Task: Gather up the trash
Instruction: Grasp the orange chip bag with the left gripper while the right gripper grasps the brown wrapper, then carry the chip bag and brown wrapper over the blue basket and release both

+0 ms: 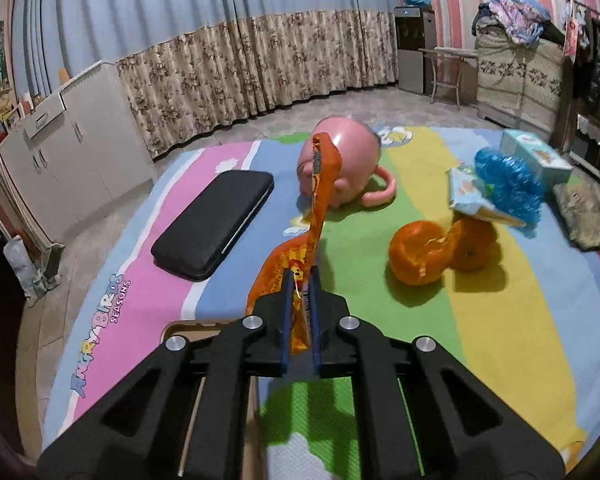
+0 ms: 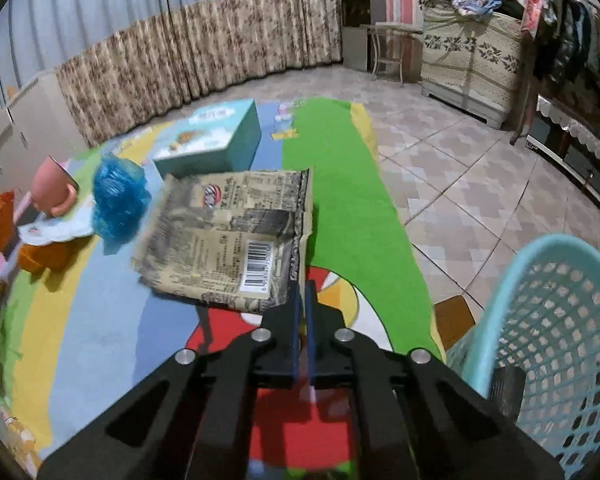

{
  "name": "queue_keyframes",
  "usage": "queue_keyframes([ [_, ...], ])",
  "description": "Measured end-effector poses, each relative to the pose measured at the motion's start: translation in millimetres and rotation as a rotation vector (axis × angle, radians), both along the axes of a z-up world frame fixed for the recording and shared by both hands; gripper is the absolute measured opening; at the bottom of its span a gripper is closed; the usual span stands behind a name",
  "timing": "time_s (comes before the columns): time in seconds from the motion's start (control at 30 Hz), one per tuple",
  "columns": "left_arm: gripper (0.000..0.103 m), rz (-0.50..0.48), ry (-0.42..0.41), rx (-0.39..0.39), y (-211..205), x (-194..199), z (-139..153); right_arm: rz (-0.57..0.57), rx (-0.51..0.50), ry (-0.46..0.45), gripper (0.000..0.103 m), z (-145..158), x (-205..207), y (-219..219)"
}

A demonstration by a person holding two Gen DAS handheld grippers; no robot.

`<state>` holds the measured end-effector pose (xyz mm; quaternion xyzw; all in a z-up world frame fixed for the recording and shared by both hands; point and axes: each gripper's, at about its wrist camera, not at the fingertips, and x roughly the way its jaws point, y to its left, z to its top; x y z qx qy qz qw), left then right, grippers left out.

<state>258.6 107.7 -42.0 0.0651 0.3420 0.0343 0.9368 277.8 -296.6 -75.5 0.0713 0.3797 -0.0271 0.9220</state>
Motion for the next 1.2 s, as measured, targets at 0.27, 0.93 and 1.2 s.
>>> queue_keyframes([
  [0.27, 0.005, -0.035, -0.083, 0.019, -18.9, -28.0, 34.6, 0.021, 0.048, -0.067, 0.002, 22.5, -41.4, -9.3],
  [0.93, 0.005, -0.035, -0.069, 0.025, -25.0, -10.7, 23.2, 0.006, 0.013, 0.106, 0.054, -14.3, 37.1, 13.7],
  [1.2, 0.005, -0.04, -0.055, 0.005, -26.8, 1.1, 10.0, 0.004, -0.046, 0.125, 0.046, -21.2, 44.8, 24.3],
])
